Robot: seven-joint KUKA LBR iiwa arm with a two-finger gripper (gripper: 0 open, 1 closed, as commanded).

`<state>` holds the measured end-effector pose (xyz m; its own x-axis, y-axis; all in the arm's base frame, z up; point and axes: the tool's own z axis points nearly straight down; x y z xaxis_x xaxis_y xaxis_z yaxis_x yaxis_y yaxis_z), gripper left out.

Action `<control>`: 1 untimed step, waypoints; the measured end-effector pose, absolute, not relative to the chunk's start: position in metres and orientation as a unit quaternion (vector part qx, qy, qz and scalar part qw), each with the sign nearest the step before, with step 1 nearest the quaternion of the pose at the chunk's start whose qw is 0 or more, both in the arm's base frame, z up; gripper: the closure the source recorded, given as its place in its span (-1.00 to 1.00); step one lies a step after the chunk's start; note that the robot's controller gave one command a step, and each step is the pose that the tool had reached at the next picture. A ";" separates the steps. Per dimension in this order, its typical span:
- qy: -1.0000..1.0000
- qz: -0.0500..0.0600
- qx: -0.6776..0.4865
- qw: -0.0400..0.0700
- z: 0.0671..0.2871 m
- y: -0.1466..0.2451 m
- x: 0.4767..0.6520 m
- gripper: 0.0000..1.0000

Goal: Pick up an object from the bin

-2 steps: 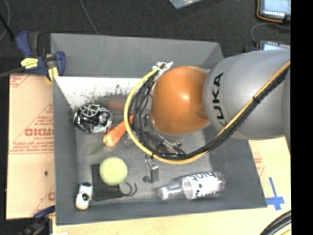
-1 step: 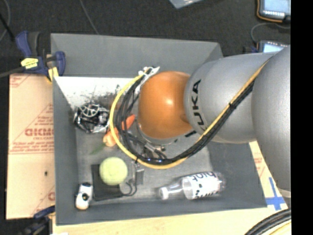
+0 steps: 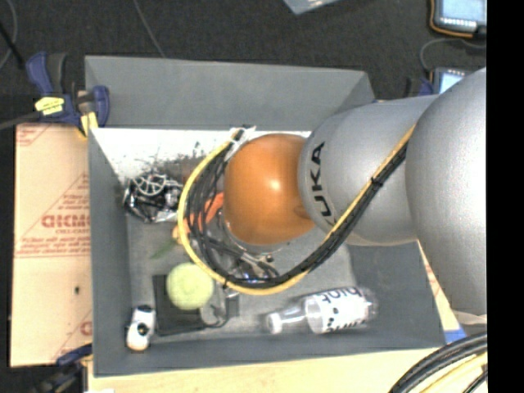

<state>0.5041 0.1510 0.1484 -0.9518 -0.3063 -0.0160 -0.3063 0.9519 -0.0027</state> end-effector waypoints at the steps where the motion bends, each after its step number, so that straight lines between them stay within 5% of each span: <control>1: 0.962 -0.001 -0.271 0.012 0.105 0.166 0.506 -1.00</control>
Offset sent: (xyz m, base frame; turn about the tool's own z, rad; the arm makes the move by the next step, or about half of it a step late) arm 0.0008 0.0167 -0.0784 -0.2742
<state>0.5065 0.1663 0.1048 -0.8526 -0.5221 -0.0229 -0.5220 0.8529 -0.0092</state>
